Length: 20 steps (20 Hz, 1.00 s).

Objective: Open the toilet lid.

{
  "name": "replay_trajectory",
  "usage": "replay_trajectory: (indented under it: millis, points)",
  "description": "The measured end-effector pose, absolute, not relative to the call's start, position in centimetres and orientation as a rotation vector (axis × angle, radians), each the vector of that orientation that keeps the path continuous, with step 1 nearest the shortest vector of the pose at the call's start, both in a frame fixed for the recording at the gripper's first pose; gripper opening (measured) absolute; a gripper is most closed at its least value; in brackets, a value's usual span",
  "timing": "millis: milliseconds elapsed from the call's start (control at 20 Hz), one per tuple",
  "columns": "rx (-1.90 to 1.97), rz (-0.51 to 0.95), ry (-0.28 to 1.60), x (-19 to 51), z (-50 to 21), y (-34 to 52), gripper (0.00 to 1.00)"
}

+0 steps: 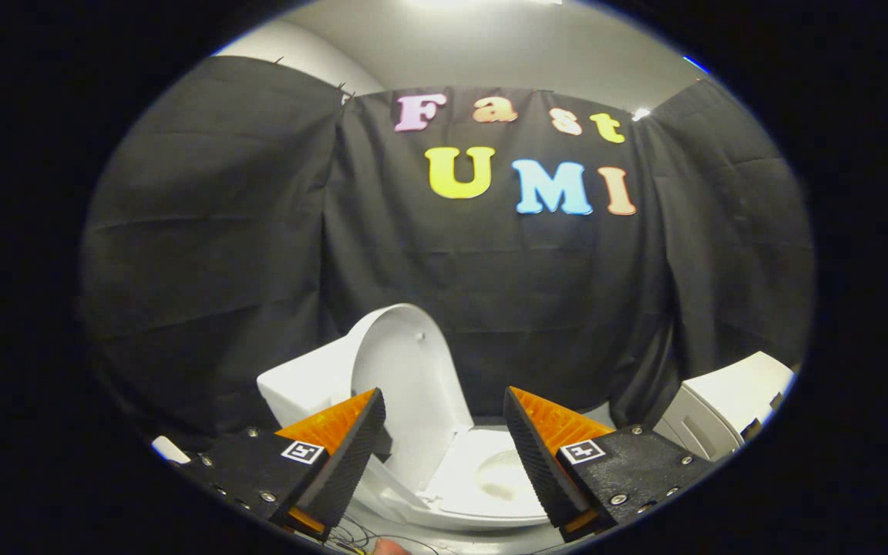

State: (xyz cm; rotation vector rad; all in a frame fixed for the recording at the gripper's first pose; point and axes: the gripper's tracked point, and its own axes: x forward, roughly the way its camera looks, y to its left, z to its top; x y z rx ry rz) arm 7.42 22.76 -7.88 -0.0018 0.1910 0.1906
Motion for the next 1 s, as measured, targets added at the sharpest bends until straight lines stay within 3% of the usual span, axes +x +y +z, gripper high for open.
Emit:
replay_trajectory:
  millis: [500, 1000]
  points:
    - [0.148, 0.100, -0.008, 2.6, 0.9, 7.3, 0.94]
    - [0.116, 0.094, -0.052, -2.6, 2.2, 4.1, 0.96]
